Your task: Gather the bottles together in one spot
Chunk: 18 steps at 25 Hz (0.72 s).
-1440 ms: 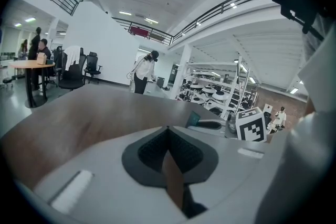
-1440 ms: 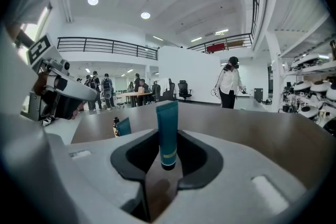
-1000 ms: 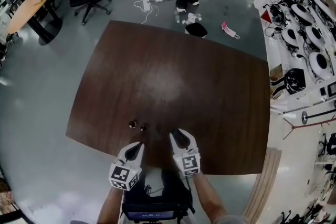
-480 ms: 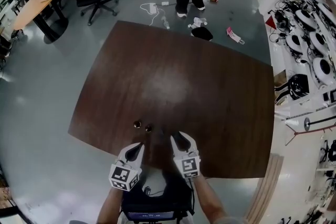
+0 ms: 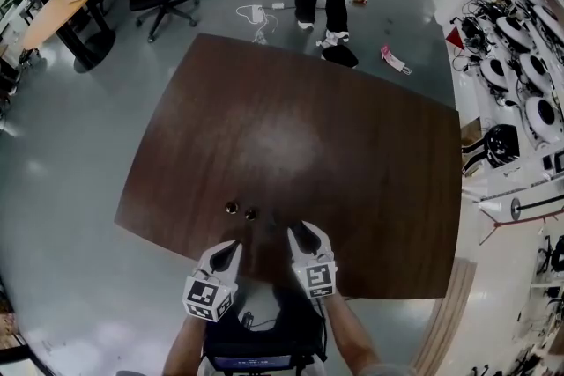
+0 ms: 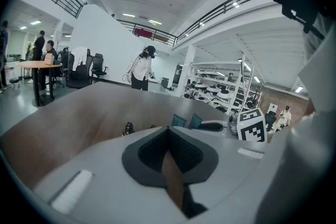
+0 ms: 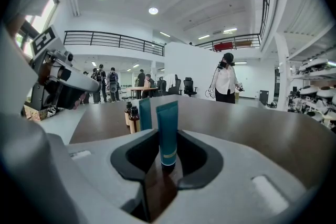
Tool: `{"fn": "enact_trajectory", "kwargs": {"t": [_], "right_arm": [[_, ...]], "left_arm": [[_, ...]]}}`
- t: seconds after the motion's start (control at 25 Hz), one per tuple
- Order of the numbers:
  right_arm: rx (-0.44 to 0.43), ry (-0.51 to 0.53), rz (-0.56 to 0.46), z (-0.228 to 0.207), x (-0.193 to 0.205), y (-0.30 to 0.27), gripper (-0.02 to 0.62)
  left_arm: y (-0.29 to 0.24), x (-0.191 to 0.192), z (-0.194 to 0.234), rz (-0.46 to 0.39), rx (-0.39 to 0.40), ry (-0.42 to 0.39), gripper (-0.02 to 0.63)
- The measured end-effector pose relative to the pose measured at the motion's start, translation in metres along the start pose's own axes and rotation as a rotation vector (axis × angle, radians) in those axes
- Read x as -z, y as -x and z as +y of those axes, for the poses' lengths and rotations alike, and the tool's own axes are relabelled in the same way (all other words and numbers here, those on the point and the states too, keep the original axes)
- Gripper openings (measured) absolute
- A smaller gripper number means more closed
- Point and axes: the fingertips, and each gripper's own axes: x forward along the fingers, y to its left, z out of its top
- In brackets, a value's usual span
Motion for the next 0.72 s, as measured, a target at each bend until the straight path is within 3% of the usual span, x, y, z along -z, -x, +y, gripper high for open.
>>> {"fn": "enact_trajectory", "kwargs": {"t": [0.72], "right_arm": [[0.02,-0.04,-0.007,-0.0023,0.0039,-0.0014,0.109]], "left_arm": [[-0.0005,0.0056,0.001,0.012,0.003,0.0,0.002]]}}
